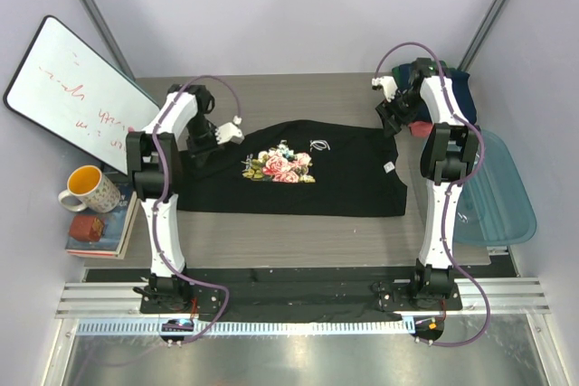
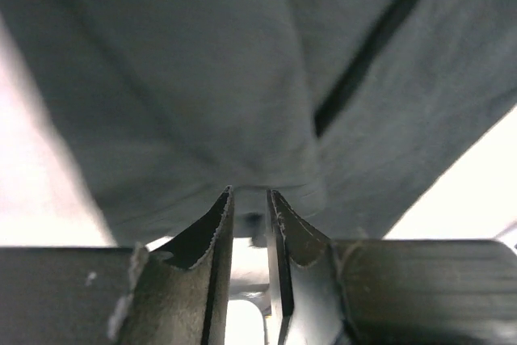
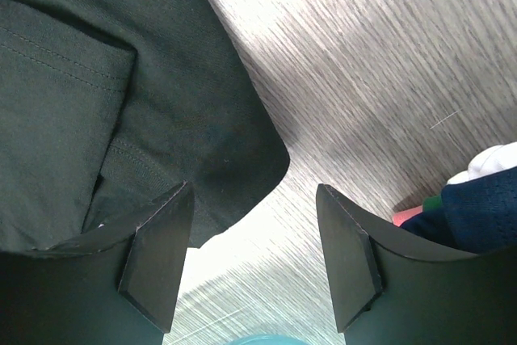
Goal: Fold and stack the t-shirts
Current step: Grap the side of the flattened tshirt furthest away from the robot with both arms
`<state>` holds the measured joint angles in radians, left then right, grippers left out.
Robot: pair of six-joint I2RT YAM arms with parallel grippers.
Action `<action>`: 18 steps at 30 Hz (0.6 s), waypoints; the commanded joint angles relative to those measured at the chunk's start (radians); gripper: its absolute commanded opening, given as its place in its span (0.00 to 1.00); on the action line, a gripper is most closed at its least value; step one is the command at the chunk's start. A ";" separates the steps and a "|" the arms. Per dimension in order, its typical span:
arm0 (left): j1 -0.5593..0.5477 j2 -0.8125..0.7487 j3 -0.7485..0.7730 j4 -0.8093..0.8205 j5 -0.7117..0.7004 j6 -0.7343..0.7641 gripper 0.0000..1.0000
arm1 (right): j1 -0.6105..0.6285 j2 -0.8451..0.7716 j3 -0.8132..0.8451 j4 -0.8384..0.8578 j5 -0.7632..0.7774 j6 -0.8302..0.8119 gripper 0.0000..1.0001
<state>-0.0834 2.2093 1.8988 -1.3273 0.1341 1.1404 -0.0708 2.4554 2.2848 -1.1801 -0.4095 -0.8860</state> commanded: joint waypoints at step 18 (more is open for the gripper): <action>0.077 0.032 0.000 -0.070 0.035 -0.018 0.24 | 0.006 -0.045 0.035 0.000 -0.017 -0.008 0.67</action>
<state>-0.0059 2.2303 1.8626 -1.3361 0.1272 1.1294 -0.0692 2.4554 2.2848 -1.1805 -0.4107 -0.8879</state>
